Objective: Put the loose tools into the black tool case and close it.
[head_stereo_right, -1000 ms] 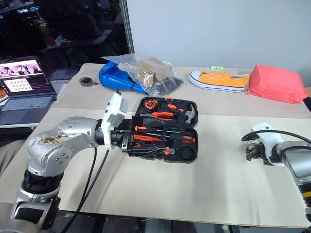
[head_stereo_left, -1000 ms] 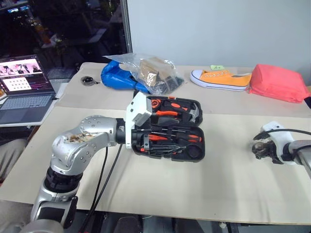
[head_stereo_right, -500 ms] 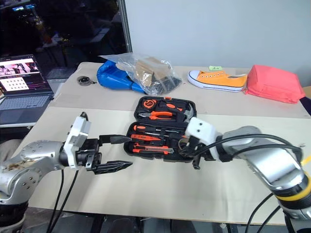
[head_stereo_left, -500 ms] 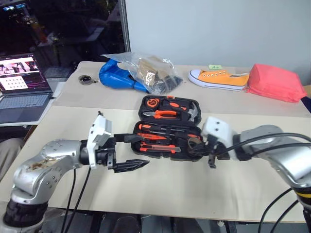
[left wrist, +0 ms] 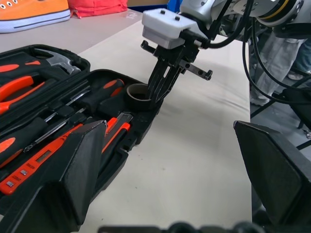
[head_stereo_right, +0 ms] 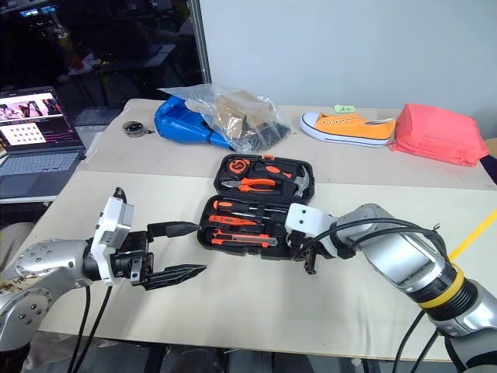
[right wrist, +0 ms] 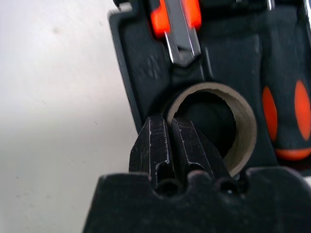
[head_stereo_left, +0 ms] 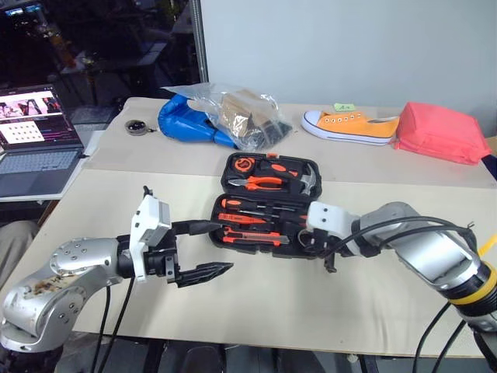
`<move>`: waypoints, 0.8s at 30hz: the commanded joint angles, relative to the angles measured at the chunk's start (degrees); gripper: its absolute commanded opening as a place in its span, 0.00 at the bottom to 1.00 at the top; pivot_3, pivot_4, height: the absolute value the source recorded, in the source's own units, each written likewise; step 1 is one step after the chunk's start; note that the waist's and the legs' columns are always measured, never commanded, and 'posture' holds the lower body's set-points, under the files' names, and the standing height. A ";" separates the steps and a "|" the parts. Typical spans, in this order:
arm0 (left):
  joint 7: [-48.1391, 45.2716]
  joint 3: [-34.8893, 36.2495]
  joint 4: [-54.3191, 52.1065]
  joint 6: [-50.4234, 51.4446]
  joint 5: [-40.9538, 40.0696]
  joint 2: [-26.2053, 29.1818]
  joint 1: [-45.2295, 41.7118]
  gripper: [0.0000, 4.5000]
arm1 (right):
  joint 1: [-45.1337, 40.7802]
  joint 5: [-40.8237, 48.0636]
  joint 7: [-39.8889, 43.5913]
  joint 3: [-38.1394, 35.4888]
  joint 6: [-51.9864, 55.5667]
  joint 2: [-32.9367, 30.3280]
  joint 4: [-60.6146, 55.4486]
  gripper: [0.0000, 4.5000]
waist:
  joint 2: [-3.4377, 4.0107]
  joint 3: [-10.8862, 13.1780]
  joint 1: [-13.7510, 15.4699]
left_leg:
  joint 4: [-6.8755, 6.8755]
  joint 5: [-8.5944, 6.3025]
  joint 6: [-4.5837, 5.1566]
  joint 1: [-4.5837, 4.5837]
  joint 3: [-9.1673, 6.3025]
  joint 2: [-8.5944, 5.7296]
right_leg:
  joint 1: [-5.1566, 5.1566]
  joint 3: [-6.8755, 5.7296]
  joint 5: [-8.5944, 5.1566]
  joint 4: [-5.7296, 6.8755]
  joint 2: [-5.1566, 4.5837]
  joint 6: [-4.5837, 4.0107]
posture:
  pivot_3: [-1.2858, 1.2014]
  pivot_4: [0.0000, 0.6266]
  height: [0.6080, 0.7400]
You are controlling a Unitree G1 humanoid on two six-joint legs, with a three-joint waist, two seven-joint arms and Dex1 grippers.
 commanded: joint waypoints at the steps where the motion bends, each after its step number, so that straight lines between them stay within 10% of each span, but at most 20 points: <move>1: 0.75 0.16 -1.49 -1.93 -0.54 -0.41 -0.43 1.00 | -0.83 -2.21 2.56 1.46 -1.82 -0.42 1.90 0.01 | 0.00 0.00 0.07 | 0.00 0.00 0.00 -0.01 0.00 0.00 | 0.00 0.00 0.00 0.00 0.00 0.00 | 0.52 0.24 1.00; 8: 1.42 0.07 -0.49 -2.62 -0.33 -0.55 -0.61 1.00 | -0.84 0.87 4.79 -3.67 -1.29 0.94 1.36 0.51 | -0.01 0.00 0.46 | -0.01 0.00 0.00 -0.03 -0.01 -0.01 | -0.01 -0.03 -0.01 -0.02 -0.01 -0.02 | 0.52 0.24 1.00; 16: 11.95 -0.28 3.57 -1.47 2.30 -5.08 -3.92 1.00 | 3.88 11.63 -0.02 -24.51 0.27 6.68 -1.57 0.51 | -0.03 0.02 0.50 | -0.01 -0.01 0.01 -0.05 -0.03 -0.01 | 0.02 -0.03 -0.01 0.00 -0.02 -0.03 | 0.52 0.24 1.00; 24: 34.24 -5.26 22.11 12.84 10.12 -14.40 -24.32 1.00 | 0.06 10.56 -23.43 -37.54 15.23 19.76 5.79 0.51 | -0.06 0.02 0.61 | 0.11 0.06 0.00 0.03 -0.16 -0.10 | 0.09 -0.03 0.17 0.15 0.13 -0.05 | 0.52 0.24 1.00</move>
